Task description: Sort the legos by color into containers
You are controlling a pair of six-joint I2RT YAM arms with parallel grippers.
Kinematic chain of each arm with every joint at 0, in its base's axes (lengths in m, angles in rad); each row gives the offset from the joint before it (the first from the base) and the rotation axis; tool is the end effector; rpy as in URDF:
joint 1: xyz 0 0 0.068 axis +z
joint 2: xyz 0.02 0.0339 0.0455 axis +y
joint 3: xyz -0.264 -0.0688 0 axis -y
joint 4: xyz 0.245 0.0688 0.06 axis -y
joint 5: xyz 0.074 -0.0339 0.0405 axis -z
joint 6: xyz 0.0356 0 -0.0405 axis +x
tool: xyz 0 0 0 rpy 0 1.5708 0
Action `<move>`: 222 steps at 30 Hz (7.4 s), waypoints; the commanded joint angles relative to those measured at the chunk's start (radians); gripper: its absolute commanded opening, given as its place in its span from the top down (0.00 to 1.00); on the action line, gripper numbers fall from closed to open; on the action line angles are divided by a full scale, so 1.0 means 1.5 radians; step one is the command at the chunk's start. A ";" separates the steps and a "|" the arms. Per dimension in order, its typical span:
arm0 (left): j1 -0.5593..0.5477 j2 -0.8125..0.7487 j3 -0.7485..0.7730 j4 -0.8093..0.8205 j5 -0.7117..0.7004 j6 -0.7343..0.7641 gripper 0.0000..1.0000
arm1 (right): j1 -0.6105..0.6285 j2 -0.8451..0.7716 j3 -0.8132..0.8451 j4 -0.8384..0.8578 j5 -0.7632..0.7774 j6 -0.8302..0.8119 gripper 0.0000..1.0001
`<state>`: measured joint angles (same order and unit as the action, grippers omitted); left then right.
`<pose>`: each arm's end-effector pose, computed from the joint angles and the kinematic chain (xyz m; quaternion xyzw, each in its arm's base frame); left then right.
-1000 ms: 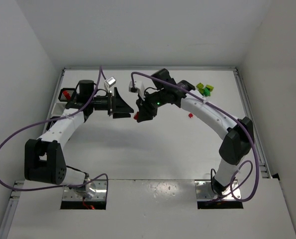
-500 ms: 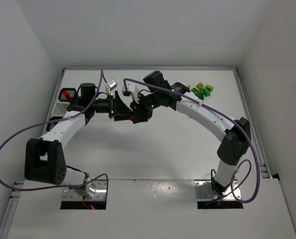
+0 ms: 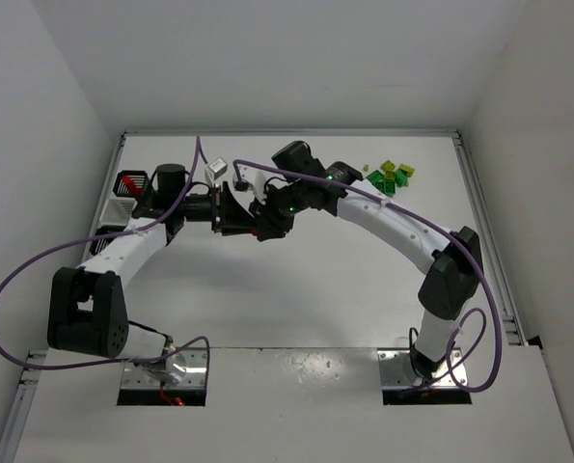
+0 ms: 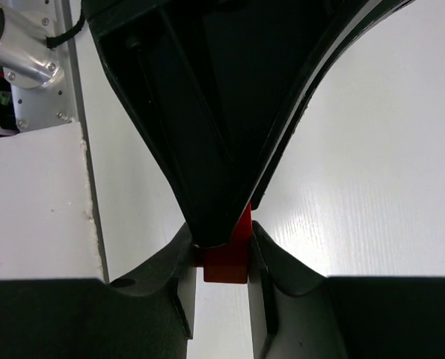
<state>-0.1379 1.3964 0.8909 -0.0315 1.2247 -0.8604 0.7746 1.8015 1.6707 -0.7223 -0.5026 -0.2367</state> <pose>0.2842 -0.0733 0.2633 0.0143 0.7659 -0.6323 0.1159 0.2741 0.2922 0.3188 -0.5157 0.7511 0.3148 0.2661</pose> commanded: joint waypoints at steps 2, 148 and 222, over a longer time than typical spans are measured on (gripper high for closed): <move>-0.011 -0.018 -0.008 0.033 0.016 -0.007 0.70 | 0.016 0.002 0.035 0.032 0.019 -0.011 0.94; -0.209 -0.133 0.041 -0.099 -0.384 0.507 0.25 | -0.298 -0.014 -0.363 0.642 -0.504 0.900 0.92; 0.324 0.327 0.572 -0.416 -0.638 0.586 0.97 | -0.419 -0.147 -0.218 0.110 0.161 0.264 0.43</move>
<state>0.3416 1.8641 1.6772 -0.6453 0.2916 0.0372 0.1413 1.6112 1.3445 -0.5644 -0.2844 0.1825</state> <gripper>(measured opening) 0.298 0.569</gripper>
